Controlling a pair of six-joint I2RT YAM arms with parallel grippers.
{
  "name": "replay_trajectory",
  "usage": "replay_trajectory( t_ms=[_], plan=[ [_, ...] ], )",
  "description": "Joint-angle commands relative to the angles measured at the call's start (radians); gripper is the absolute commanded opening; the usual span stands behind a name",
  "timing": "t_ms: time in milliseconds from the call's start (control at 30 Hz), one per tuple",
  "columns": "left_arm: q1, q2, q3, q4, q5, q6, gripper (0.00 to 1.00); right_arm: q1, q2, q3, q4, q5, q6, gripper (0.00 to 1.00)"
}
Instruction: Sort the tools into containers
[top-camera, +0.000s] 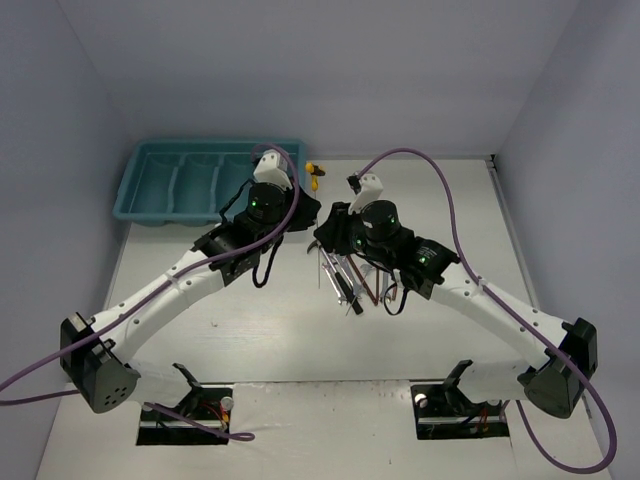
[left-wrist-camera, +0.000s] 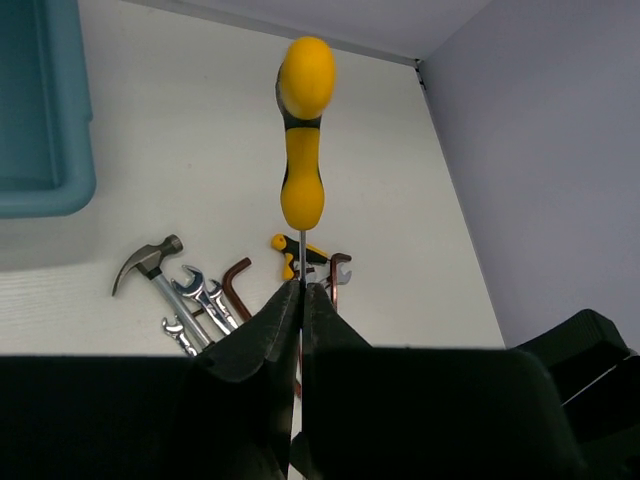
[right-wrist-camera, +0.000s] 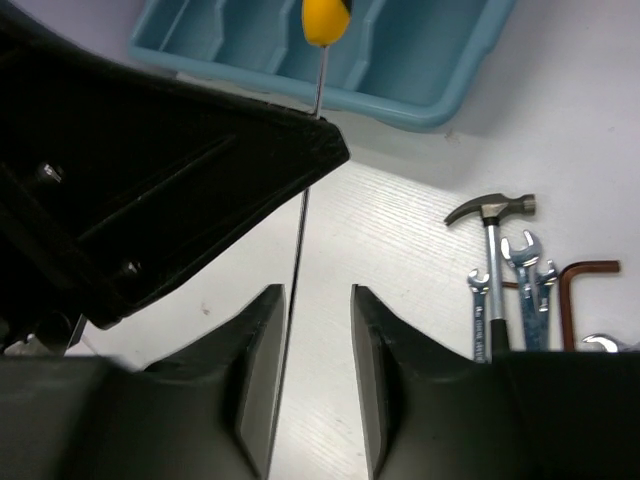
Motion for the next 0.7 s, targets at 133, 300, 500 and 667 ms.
replay_trajectory(
  t_ms=[133,300,500,667],
  plan=[
    [0.104,-0.128,0.024,-0.040,-0.050,0.140,0.00,0.006,-0.032,0.012,0.087,0.031,-0.035,0.57],
    [0.313,-0.188,0.014,-0.094,0.045,0.225,0.00,0.002,-0.072,-0.025,0.077,0.069,-0.073,0.61],
    [0.497,-0.186,0.044,-0.129,0.197,0.344,0.00,-0.005,-0.082,-0.040,0.059,0.075,-0.118,0.62],
    [0.683,-0.108,0.127,-0.170,0.321,0.453,0.00,-0.013,-0.096,-0.063,0.032,0.089,-0.162,0.62]
  ],
)
